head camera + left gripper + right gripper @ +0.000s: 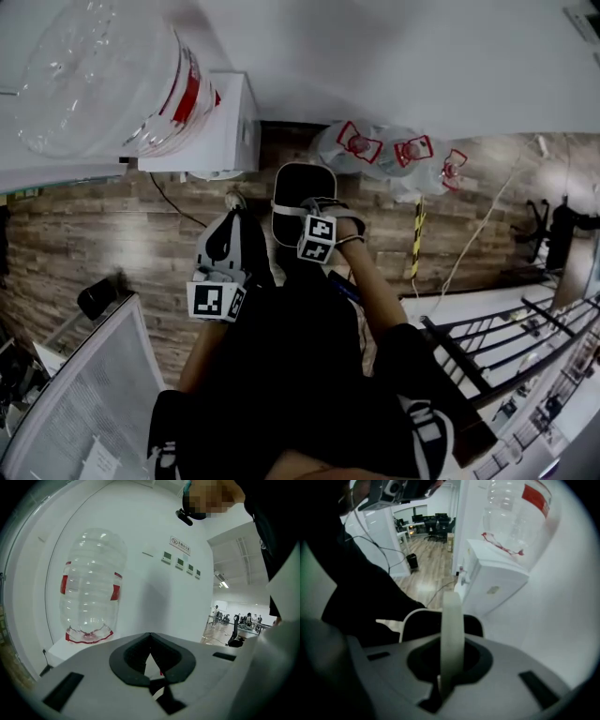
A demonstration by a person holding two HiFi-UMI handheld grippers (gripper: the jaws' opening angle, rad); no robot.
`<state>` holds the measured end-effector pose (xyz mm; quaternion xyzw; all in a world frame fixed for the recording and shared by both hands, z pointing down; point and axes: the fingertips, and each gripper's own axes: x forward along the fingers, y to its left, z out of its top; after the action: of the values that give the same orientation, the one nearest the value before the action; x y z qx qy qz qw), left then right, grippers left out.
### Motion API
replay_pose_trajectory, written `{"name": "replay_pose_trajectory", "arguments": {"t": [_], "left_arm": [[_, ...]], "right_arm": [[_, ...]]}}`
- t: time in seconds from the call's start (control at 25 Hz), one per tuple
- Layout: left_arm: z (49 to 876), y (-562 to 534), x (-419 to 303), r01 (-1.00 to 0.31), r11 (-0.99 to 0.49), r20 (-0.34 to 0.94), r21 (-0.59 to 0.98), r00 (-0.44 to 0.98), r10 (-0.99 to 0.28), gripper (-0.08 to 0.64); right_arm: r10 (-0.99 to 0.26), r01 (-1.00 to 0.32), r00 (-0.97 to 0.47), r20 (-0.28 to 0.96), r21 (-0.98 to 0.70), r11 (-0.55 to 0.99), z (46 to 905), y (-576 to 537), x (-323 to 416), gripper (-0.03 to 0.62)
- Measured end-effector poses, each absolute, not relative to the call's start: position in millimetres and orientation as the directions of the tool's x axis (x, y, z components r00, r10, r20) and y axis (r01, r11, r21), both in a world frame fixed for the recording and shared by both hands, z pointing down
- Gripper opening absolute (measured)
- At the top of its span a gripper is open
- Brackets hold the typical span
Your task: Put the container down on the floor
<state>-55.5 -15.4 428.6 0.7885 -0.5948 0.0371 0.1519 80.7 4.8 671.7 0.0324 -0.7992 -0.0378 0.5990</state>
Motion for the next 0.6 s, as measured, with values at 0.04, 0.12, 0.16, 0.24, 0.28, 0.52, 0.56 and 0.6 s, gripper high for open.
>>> {"name": "replay_pose_trajectory", "arguments": {"t": [0.04, 0.12, 0.16, 0.24, 0.28, 0.52, 0.56, 0.6], "left_arm": [[432.2, -19.0, -56.0, -0.945, -0.255, 0.245, 0.204, 0.302, -0.921, 0.032], [437.6, -24.5, -57.6, -0.937, -0.278, 0.254, 0.210, 0.327, -0.910, 0.031], [438.9, -27.5, -57.4, -0.932, -0.295, 0.254, 0.210, 0.343, -0.904, 0.032], [440.0, -34.2, -54.4, -0.919, -0.337, 0.247, 0.205, 0.382, -0.890, 0.031], [441.0, -36.9, -53.0, -0.913, -0.354, 0.247, 0.203, 0.397, -0.884, 0.031], [450.7, -47.6, -52.7, -0.906, -0.381, 0.260, 0.183, 0.418, -0.870, 0.032], [452.7, -50.6, -52.8, -0.908, -0.379, 0.257, 0.180, 0.415, -0.873, 0.031], [456.3, -52.1, -53.2, -0.909, -0.377, 0.255, 0.179, 0.413, -0.875, 0.032]], "right_arm": [[-0.096, -0.010, -0.277, 0.956, 0.097, 0.995, 679.2, 0.9, 79.0, 0.032], [-0.093, -0.016, -0.277, 0.956, 0.093, 0.996, 695.7, -6.0, 73.3, 0.032], [-0.092, -0.020, -0.278, 0.956, 0.090, 0.996, 704.4, -10.6, 70.4, 0.032], [-0.090, -0.030, -0.277, 0.957, 0.085, 0.996, 722.5, -23.0, 65.4, 0.032], [-0.088, -0.038, -0.275, 0.957, 0.081, 0.996, 732.4, -28.9, 63.2, 0.032], [-0.091, -0.084, -0.275, 0.957, 0.070, 0.994, 800.2, -54.3, 45.4, 0.032], [-0.094, -0.084, -0.272, 0.958, 0.074, 0.994, 812.4, -62.0, 43.2, 0.032], [-0.094, -0.083, -0.267, 0.959, 0.074, 0.994, 825.1, -67.6, 41.5, 0.032]]}}
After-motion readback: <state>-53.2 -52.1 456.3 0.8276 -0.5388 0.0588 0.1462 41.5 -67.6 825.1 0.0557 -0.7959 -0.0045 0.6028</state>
